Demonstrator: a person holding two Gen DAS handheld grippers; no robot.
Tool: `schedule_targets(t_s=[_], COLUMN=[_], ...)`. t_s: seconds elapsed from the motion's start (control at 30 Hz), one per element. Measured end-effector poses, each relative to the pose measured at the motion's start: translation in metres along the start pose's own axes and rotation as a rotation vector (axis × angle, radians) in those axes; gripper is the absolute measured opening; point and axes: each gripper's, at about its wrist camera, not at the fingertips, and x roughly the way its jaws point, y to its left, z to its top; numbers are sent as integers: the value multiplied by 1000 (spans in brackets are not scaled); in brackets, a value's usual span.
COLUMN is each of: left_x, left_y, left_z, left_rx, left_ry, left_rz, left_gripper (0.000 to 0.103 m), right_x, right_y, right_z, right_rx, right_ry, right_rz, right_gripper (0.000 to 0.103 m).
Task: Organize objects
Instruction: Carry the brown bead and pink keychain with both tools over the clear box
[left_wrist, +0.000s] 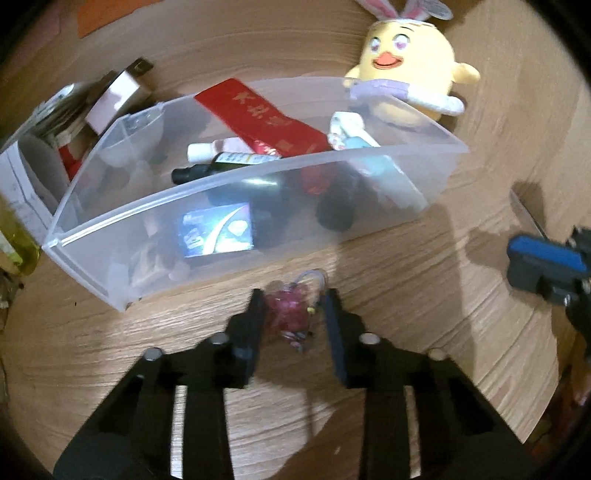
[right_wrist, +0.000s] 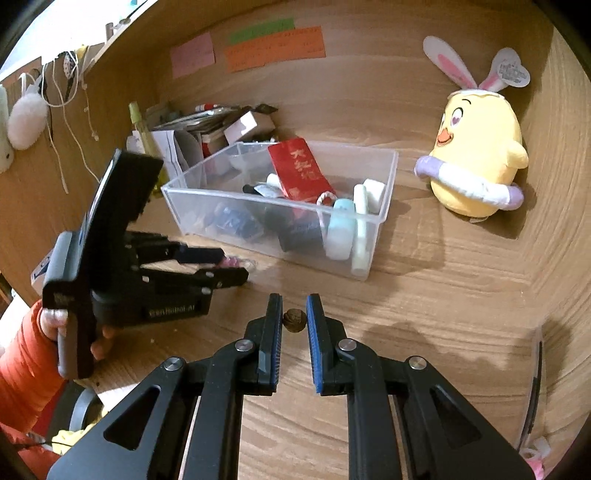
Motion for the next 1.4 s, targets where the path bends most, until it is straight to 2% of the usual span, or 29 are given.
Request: schedule_targets(t_s=[0.1, 0.37, 0.63, 1.0, 1.4], left_x=[-1, -15, -55, -103, -131], left_y=[-5, -7, -7, 1, 9], left_z=[-1, -5, -9, 5, 30], left_rx=[23, 10, -8, -48, -87], left_ry=[-5, -45, -139, -285, -392], left_rz=[-3, -4, 5, 8, 23], left_gripper=[21, 21, 21, 21, 21], right_x=[1, 5, 8, 4, -1], right_y=[0, 4, 7, 12, 13], right_z=[3, 8, 17, 38, 74], right_rx=[3, -4, -14, -26, -49], right_ry=[-6, -12, -22, -65, -134], right_rz=[1, 1, 2, 3, -8], right_gripper=[12, 12, 12, 12, 12])
